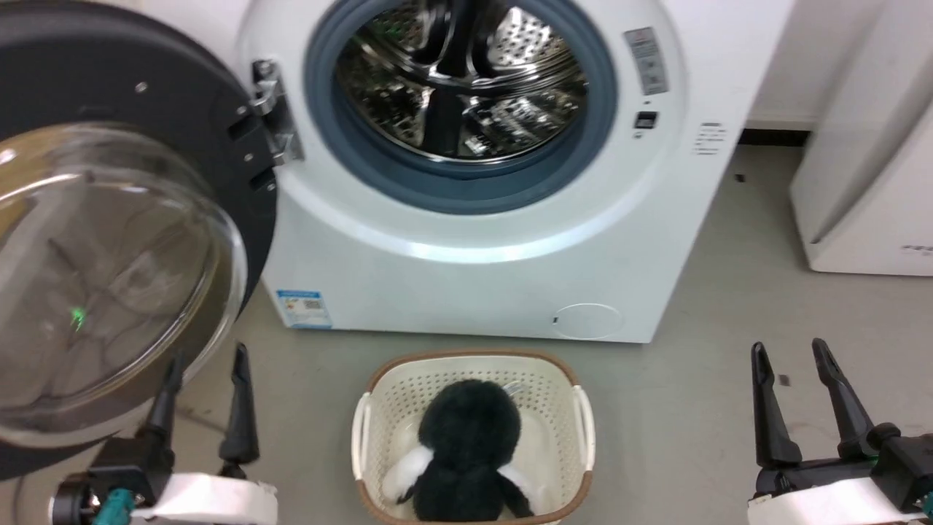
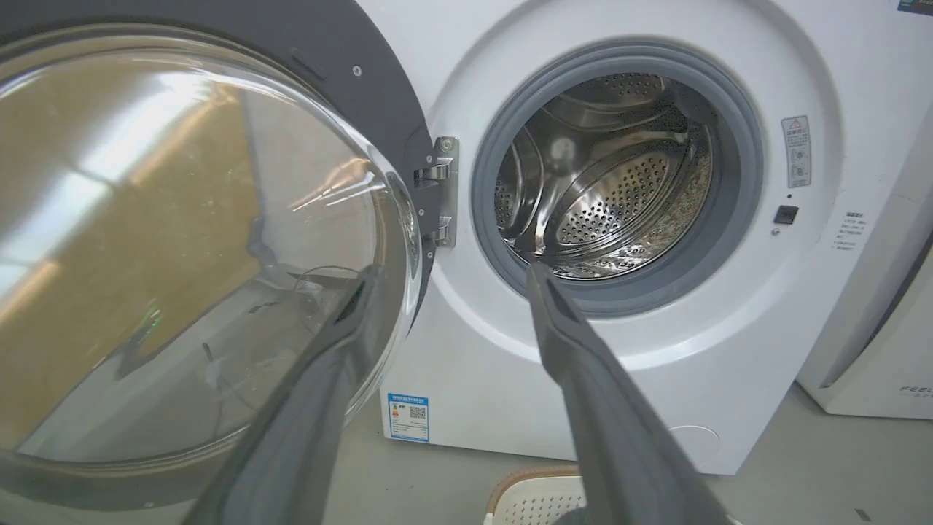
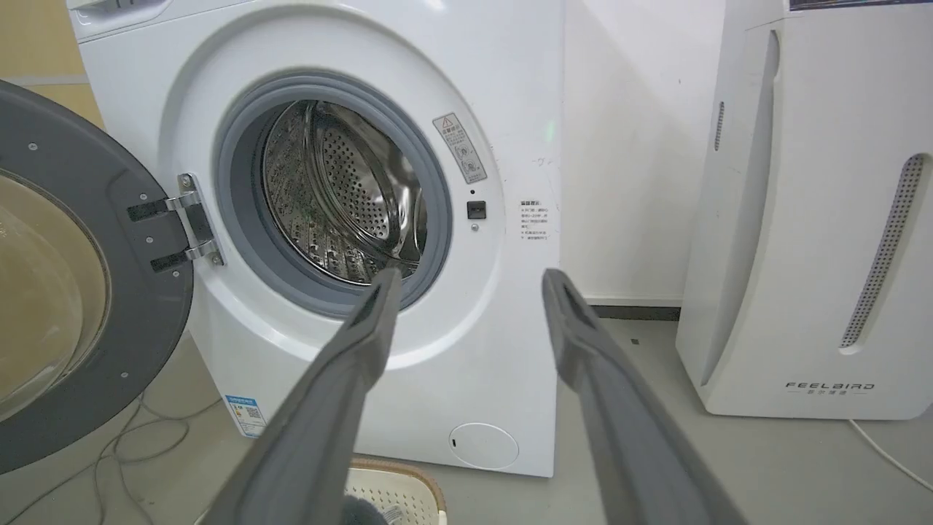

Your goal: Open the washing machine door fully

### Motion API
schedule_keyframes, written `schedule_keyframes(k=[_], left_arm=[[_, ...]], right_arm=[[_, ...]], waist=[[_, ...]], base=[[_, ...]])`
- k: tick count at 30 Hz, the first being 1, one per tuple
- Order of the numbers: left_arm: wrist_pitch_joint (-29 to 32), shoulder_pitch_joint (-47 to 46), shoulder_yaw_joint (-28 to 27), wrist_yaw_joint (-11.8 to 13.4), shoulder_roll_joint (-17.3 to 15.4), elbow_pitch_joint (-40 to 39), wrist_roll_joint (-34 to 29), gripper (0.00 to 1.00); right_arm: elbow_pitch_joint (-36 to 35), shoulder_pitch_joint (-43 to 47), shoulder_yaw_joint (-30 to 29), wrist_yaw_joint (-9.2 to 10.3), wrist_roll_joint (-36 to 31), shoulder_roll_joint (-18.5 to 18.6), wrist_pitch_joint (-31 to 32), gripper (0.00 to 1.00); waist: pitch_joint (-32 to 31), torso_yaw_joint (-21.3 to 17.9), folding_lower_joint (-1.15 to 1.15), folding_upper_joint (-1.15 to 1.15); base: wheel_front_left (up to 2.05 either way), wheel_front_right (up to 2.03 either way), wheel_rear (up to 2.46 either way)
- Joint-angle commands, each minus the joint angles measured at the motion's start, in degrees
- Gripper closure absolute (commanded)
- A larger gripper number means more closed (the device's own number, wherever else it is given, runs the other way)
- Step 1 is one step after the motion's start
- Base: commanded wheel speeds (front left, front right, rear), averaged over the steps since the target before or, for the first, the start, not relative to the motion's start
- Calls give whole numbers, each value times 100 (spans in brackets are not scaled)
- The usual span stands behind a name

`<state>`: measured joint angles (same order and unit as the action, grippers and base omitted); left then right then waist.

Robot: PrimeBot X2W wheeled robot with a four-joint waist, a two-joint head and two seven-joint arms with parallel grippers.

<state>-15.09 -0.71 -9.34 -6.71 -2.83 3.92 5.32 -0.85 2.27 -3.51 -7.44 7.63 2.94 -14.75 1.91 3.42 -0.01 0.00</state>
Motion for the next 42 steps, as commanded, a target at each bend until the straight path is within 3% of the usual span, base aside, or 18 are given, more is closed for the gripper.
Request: schedule_keyframes(k=[1,12,13,42], left_arm=[[9,72,16,-12,-6,18,29,0],[9,245,227,55,-5,213,184,0],[2,193,237,56,1,207,168,100],[312,166,390,180,1,84,23,100]], right_arm=[[-37,86,-4,-5,2,-6,-25,0],[-56,224,59,-5,-40,-6,-25,0],[-25,140,49,0,-11,0,2,100],[5,57,106,-1,-165,-1,307,100]], waist=[[-55,-88,1,0],[-145,-490,1,0],[-136,-477,1,0],[-149,-454,1,0]], base=[[0,0,0],[0,0,0],[0,0,0],[0,0,0]])
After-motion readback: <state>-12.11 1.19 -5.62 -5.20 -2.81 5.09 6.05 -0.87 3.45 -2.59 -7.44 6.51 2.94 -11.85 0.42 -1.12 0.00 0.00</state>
